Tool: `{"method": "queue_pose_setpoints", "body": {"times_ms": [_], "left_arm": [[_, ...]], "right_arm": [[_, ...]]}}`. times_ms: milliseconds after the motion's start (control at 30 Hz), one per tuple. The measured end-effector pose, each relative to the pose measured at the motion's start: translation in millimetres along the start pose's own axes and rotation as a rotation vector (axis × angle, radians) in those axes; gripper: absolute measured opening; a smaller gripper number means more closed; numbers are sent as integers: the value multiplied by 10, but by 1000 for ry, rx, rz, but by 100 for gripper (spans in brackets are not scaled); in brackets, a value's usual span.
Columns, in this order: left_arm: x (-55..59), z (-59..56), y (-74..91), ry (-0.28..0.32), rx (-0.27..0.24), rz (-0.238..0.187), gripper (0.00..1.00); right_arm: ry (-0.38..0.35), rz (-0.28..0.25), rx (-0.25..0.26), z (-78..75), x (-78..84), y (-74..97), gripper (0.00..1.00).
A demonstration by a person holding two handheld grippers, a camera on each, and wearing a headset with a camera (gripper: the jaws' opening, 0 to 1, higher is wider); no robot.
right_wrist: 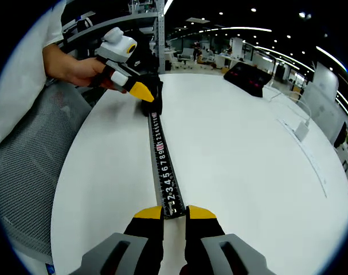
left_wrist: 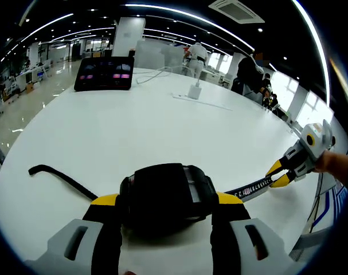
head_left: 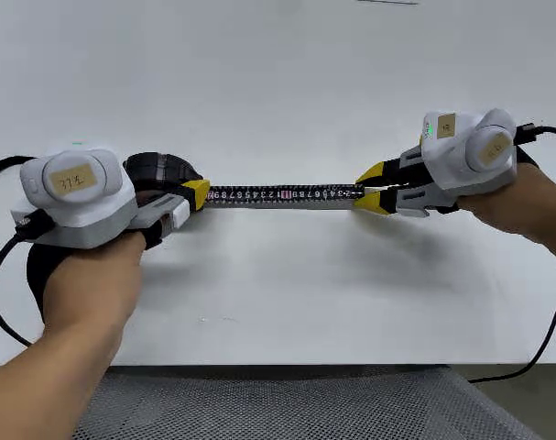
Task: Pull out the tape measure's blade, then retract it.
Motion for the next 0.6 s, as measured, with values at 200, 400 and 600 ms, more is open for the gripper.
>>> {"method": "queue_pose_setpoints", "body": {"times_ms": [200, 400, 600], "left_arm": [[1, 3, 1, 6, 7, 0, 58], [1, 3, 2, 12, 13, -2, 58], [1, 3, 5, 17, 20, -3, 58]], "right_arm": [[1, -6, -6, 8, -28, -34, 9], [-1, -18, -12, 9, -64, -69, 9], [-4, -32, -18, 14, -120, -119, 9]]}}
Point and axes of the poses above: the centre of the closed fingertips' face, and the gripper's own axes: y roughly backward along the fingers, z roughly to its left, x roughly out of its underside, the point moved 3 cm from there along y, roughly backward along the fingers, and after that the axes turned 4 degrees about -x, right-handed, at the moved point
